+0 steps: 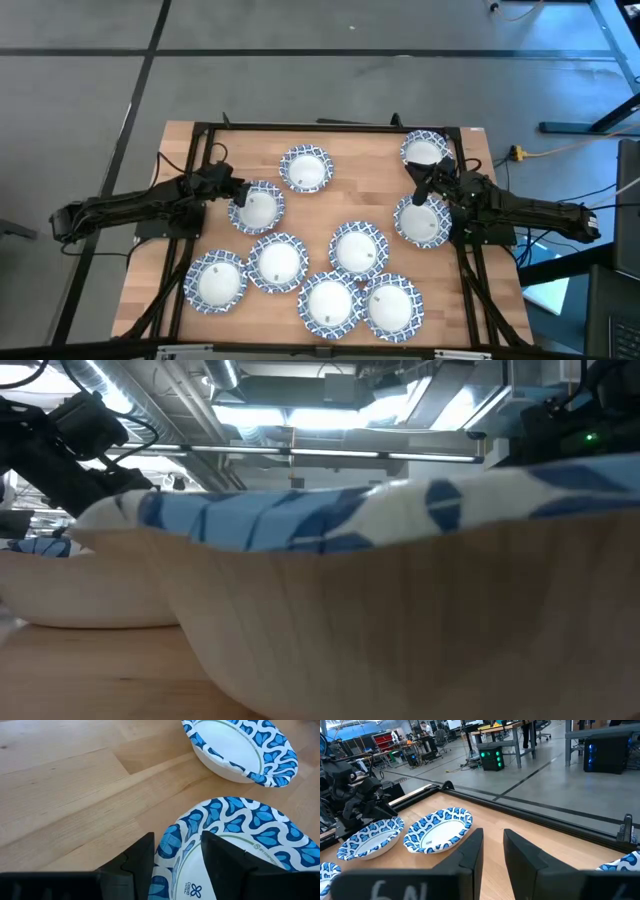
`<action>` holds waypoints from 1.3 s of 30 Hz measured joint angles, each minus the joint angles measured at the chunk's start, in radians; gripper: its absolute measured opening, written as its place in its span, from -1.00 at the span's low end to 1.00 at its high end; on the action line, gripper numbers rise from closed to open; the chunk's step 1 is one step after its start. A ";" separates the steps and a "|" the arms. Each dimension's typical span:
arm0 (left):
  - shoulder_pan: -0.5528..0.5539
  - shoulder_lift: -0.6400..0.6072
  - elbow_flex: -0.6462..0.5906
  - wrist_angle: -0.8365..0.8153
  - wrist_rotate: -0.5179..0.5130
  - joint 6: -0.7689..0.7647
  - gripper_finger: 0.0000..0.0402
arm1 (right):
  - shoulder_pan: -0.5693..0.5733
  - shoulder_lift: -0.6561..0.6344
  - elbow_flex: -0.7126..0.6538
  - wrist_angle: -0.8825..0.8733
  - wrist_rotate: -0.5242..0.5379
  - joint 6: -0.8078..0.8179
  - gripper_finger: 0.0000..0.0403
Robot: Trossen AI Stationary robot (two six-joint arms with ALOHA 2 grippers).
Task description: Nest bowls inside each other
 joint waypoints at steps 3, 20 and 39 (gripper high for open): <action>0.000 0.000 0.000 0.000 0.000 0.000 -0.22 | 0.000 0.000 0.000 0.000 0.000 0.000 -0.62; 0.000 0.000 0.000 0.000 0.000 0.000 -0.22 | -0.006 0.002 0.000 0.038 0.008 0.001 -0.62; 0.000 0.000 0.000 0.000 0.000 0.000 -0.22 | -0.006 0.002 0.000 0.038 0.019 -0.190 -0.62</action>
